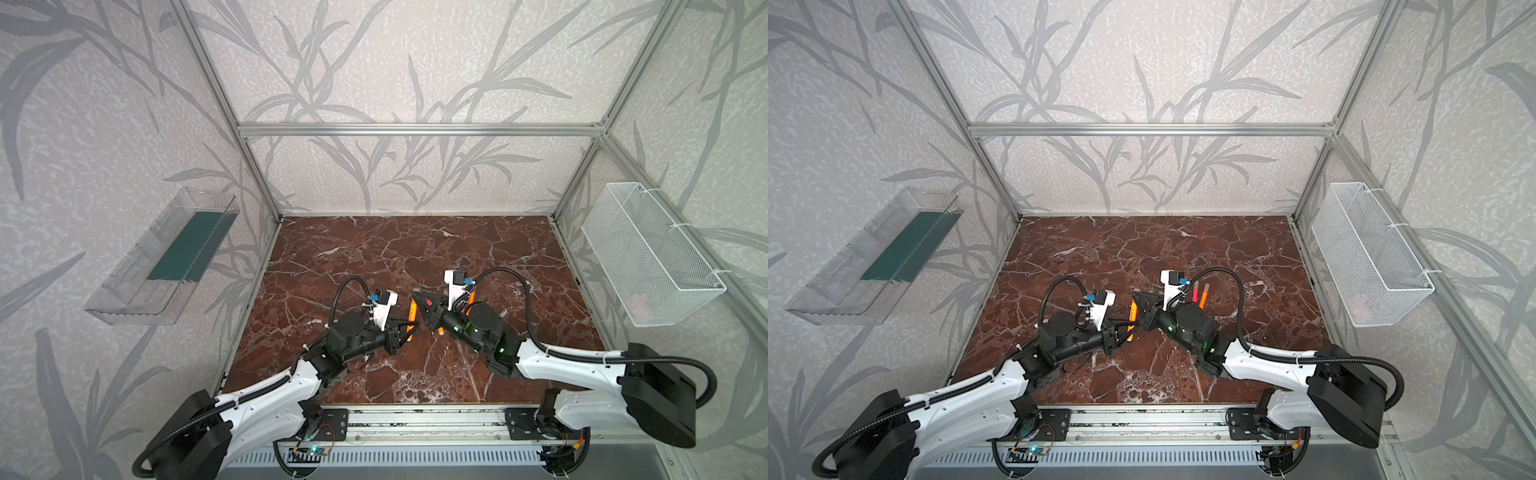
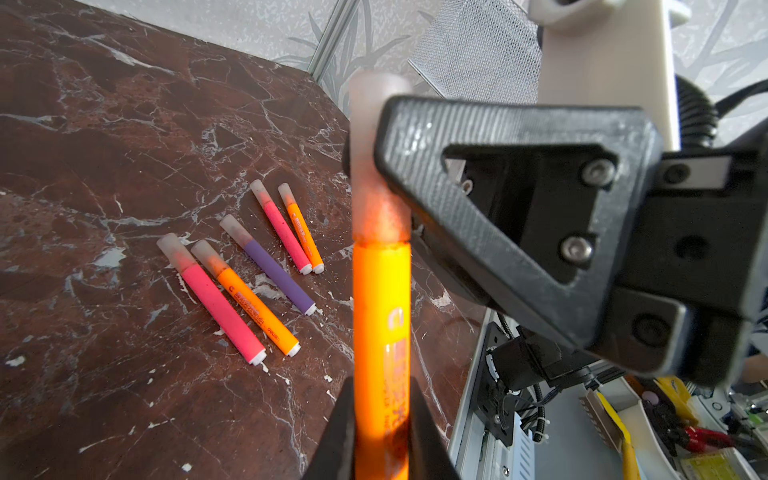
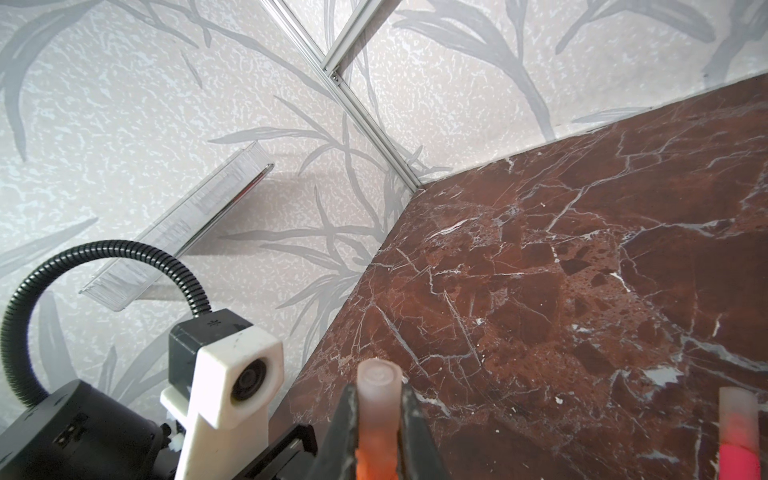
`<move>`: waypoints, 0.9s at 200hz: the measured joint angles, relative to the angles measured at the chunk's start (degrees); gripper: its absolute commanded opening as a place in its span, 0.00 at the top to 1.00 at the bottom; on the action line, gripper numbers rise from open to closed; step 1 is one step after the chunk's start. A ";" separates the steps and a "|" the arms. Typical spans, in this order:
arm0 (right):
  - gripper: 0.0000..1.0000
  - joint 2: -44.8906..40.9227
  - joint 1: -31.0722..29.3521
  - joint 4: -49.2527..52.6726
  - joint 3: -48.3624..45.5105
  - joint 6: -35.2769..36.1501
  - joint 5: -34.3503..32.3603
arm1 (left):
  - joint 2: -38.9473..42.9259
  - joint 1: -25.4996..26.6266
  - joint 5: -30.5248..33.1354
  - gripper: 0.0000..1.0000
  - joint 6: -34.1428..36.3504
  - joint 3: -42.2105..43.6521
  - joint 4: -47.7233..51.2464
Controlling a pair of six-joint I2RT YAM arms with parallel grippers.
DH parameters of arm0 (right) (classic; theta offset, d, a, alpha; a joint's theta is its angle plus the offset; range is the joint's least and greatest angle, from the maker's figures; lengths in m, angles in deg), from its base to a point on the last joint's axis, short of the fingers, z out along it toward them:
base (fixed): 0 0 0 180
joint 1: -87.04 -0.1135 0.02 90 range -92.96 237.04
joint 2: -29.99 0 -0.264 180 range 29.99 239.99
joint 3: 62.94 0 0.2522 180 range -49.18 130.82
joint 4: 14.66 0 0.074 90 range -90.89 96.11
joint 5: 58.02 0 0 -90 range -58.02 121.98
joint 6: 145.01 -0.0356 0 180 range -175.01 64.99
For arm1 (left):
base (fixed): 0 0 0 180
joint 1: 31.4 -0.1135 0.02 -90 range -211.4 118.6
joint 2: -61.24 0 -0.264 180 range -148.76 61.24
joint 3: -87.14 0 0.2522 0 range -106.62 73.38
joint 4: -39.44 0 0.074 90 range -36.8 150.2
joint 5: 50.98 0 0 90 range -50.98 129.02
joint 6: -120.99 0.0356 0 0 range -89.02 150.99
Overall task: Insert the pens into the pen caps
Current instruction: 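Lower the pale cap onto the orange marker tip held by the left gripper, then press the pale cap down onto the orange marker while the left gripper holds it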
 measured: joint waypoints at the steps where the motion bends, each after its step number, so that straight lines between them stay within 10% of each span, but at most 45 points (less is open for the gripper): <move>1: 1.00 0.13 -0.07 -0.02 0.09 0.04 -0.09 | 0.04 -0.02 0.00 1.00 -0.02 0.02 0.02; 46: 0.89 1.95 -0.92 0.46 1.49 0.48 -0.96 | 1.90 -0.28 0.22 1.00 -0.17 1.11 1.05; 109: 0.41 -3.93 -3.74 8.74 1.20 0.37 -0.66 | 4.15 -0.04 1.09 1.00 3.65 1.09 -0.59; 180: 0.37 -13.88 -3.74 17.14 1.64 2.16 -6.27 | 1.49 3.15 5.51 1.00 10.58 0.24 1.33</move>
